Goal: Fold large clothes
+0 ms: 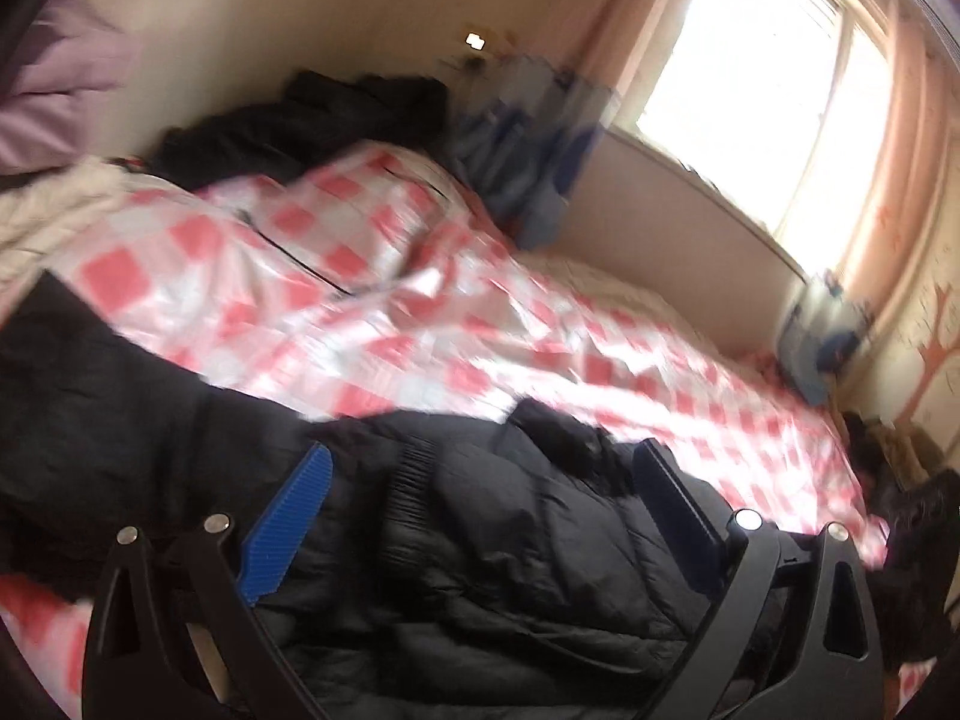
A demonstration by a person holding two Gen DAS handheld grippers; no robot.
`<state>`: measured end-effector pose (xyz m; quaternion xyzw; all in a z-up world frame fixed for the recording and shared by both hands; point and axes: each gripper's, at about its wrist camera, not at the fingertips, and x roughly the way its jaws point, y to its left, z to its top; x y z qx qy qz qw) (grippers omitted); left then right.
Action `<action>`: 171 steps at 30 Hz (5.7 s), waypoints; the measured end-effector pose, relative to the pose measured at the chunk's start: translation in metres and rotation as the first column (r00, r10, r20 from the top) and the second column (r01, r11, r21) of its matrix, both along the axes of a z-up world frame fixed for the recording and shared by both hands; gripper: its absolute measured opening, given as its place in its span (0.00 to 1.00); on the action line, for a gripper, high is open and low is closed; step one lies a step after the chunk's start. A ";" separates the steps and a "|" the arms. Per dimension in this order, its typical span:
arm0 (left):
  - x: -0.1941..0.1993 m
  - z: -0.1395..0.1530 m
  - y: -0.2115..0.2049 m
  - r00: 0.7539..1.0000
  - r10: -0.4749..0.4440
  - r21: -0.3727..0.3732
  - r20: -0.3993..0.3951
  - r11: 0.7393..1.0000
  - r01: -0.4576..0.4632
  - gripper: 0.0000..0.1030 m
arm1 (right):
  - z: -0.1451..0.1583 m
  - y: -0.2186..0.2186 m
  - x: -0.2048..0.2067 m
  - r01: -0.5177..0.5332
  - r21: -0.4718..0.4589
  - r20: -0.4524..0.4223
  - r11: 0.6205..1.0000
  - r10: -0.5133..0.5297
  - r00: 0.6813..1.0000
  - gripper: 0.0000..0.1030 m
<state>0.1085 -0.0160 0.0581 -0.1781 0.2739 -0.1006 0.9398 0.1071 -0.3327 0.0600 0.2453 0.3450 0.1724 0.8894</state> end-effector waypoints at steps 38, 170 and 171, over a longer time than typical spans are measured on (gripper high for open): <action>-0.037 -0.099 0.105 0.857 -0.056 0.857 -0.512 -0.106 0.505 0.68 | -0.071 -0.017 -0.073 0.234 0.398 -0.199 0.887 -0.166 0.966 0.92; -0.008 -0.002 0.041 0.935 -0.353 -0.325 -0.035 0.889 0.324 0.83 | 0.013 -0.072 -0.044 0.210 0.208 0.062 0.955 -0.227 0.972 0.09; -0.006 -0.005 0.044 0.942 -0.330 -0.316 -0.054 0.901 0.297 0.84 | 0.002 -0.077 -0.045 0.241 0.181 0.035 0.954 -0.251 0.967 0.09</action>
